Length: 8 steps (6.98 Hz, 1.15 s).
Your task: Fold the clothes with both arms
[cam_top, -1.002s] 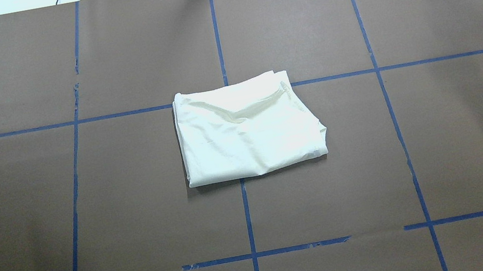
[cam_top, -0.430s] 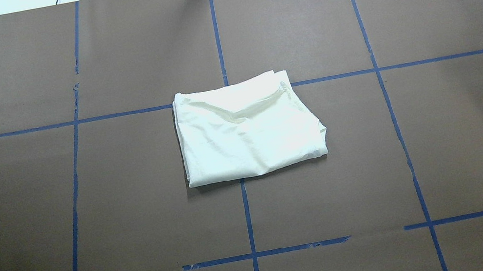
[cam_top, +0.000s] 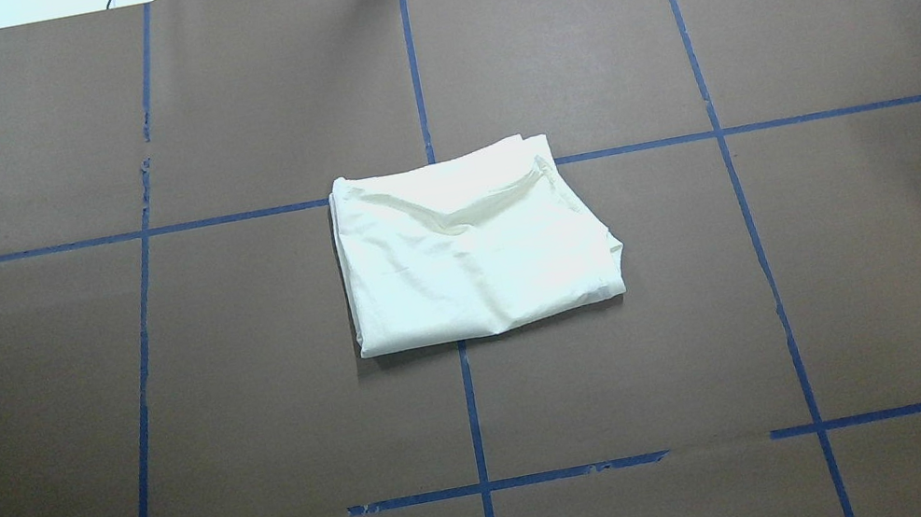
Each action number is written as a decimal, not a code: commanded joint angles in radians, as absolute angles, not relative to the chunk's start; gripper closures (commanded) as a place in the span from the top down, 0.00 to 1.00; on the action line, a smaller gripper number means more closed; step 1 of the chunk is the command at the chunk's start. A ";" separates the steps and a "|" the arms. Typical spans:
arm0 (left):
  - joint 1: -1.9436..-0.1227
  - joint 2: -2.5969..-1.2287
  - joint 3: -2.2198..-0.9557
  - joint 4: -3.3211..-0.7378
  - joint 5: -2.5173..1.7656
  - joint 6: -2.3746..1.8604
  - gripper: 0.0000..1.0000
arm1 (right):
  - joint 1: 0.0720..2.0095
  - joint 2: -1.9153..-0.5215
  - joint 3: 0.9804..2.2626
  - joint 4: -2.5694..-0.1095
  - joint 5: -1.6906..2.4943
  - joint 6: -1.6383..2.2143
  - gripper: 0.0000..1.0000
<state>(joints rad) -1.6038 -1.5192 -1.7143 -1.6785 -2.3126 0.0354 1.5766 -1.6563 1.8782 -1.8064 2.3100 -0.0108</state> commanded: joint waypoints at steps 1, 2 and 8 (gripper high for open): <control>-1.603 -1.479 -1.700 -1.675 -2.322 0.026 1.00 | 1.575 -1.664 1.852 -1.779 2.310 -0.006 1.00; -1.603 -1.479 -1.709 -1.675 -2.342 0.028 1.00 | 1.569 -1.663 1.844 -1.779 2.310 -0.003 1.00; -1.597 -1.523 -1.701 -1.657 -2.339 0.008 1.00 | 1.568 -1.658 1.807 -1.779 2.307 0.000 1.00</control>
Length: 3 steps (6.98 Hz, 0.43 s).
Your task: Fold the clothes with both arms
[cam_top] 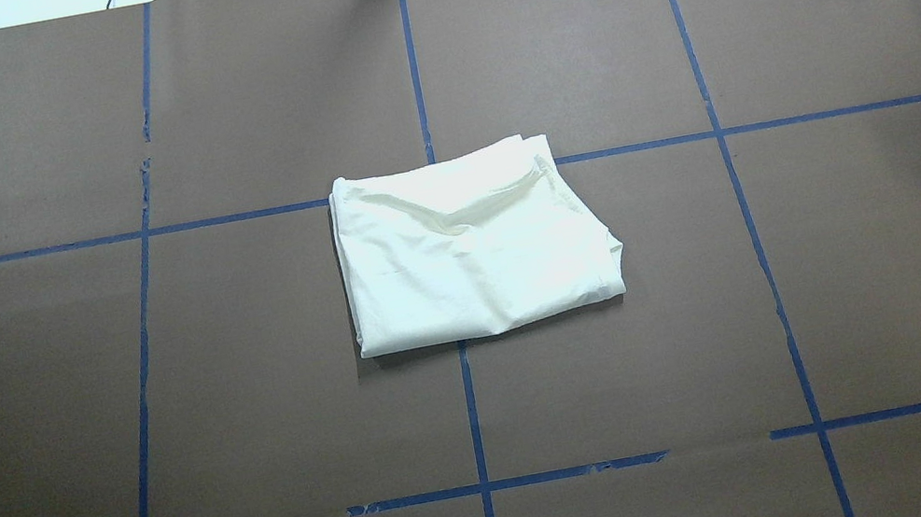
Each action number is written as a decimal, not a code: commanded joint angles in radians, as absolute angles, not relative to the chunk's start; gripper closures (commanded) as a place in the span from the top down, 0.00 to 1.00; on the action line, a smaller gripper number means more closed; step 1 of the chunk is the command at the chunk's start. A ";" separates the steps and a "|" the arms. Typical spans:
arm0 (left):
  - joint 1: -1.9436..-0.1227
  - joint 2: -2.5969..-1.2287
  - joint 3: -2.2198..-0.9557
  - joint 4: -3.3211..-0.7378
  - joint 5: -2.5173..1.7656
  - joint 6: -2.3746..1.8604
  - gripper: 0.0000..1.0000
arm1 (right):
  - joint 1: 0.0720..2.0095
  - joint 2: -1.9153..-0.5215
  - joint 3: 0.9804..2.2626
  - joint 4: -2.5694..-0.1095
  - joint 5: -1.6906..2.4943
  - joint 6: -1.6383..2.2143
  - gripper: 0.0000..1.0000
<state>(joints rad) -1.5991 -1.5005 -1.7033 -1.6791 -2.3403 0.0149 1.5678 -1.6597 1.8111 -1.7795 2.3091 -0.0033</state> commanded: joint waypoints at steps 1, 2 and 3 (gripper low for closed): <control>-1.600 -1.520 -1.739 -1.657 -2.336 0.009 1.00 | 1.568 -1.655 1.807 -1.779 2.307 0.003 1.00; -1.598 -1.525 -1.714 -1.660 -2.338 0.011 1.00 | 1.568 -1.655 1.807 -1.779 2.309 0.002 1.00; -1.598 -1.513 -1.715 -1.648 -2.329 0.009 1.00 | 1.568 -1.655 1.807 -1.781 2.310 0.002 1.00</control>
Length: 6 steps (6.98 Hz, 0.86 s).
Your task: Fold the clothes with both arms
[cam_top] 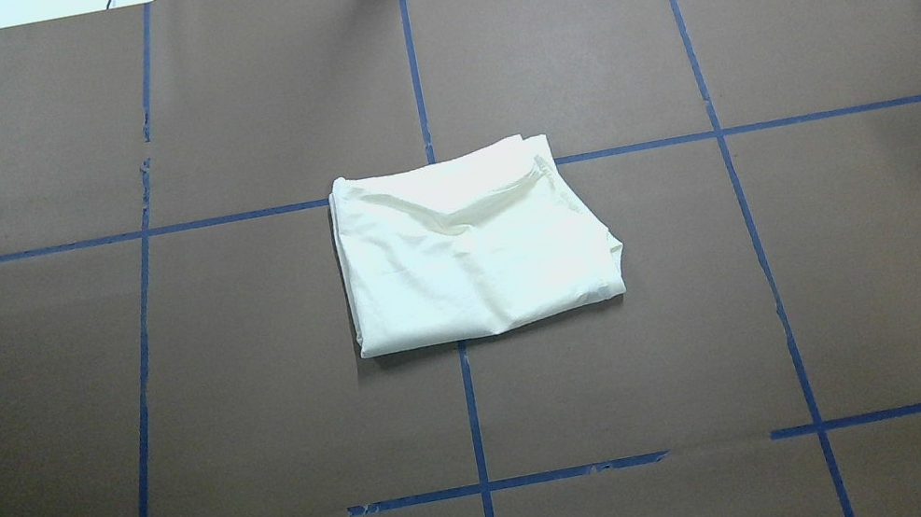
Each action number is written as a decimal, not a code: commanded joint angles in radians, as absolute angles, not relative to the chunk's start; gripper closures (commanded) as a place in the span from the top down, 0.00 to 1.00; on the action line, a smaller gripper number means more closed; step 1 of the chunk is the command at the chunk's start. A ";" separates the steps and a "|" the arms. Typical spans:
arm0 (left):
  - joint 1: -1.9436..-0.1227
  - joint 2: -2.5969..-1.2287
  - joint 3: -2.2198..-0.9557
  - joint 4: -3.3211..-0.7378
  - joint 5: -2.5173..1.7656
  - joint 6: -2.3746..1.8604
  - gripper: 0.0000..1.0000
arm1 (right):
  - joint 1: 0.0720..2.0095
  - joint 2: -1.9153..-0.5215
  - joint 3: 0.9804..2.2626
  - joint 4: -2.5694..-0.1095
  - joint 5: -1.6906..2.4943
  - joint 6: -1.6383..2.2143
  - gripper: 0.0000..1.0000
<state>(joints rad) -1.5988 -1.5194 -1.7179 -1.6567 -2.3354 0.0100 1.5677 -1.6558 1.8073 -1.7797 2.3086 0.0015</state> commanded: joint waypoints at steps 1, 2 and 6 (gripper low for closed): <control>-1.598 -1.494 -1.704 -1.579 -2.329 0.017 1.00 | 1.568 -1.655 1.806 -1.781 2.312 -0.002 1.00; -1.600 -1.493 -1.719 -1.501 -2.329 0.021 1.00 | 1.568 -1.657 1.799 -1.781 2.312 -0.006 1.00; -1.598 -1.470 -1.706 -1.485 -2.335 0.023 1.00 | 1.568 -1.660 1.799 -1.781 2.315 -0.006 1.00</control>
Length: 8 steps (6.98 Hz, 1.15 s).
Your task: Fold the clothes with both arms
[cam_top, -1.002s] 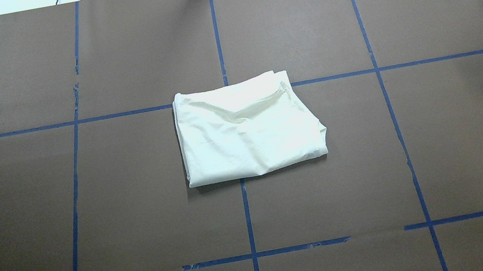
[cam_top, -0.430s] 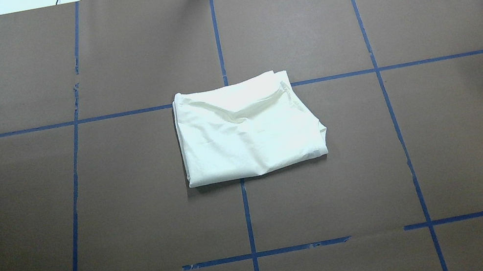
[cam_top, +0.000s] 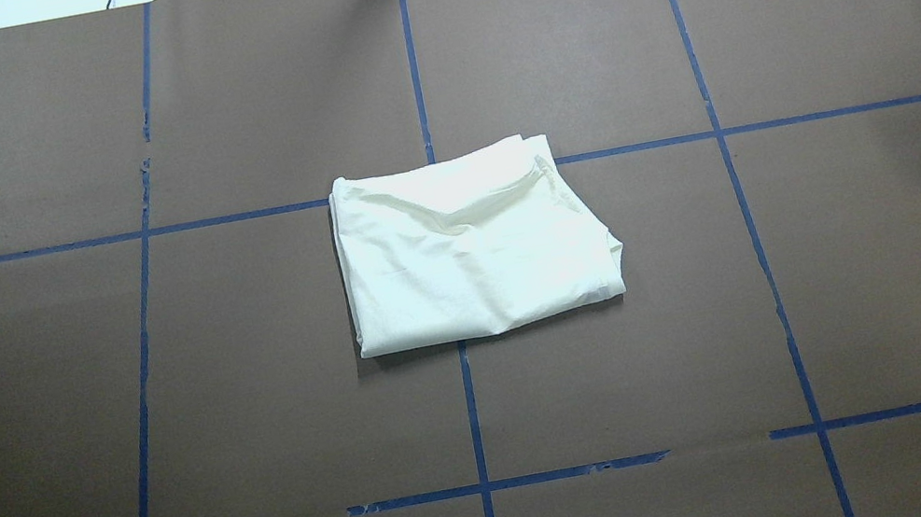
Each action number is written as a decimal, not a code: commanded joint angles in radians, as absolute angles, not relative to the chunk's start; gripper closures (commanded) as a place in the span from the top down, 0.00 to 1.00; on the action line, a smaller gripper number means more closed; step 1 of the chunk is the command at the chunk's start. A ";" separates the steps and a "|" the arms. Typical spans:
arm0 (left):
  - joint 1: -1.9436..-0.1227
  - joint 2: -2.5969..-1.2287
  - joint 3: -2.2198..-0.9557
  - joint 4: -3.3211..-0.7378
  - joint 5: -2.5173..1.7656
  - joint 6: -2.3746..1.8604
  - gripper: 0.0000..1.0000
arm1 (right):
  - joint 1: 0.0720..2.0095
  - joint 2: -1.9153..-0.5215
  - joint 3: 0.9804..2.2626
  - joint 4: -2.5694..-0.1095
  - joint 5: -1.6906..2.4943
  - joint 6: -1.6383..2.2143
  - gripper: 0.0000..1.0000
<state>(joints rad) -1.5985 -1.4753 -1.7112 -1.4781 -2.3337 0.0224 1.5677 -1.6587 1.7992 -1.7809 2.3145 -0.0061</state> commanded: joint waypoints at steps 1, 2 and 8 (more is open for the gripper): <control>-1.597 -1.470 -1.709 -1.485 -2.330 0.023 1.00 | 1.568 -1.660 1.799 -1.779 2.315 -0.006 1.00; -1.597 -1.470 -1.713 -1.483 -2.332 0.023 1.00 | 1.568 -1.660 1.798 -1.781 2.315 -0.005 1.00; -1.597 -1.471 -1.721 -1.486 -2.338 0.023 1.00 | 1.528 -1.663 1.798 -1.685 2.292 -0.012 1.00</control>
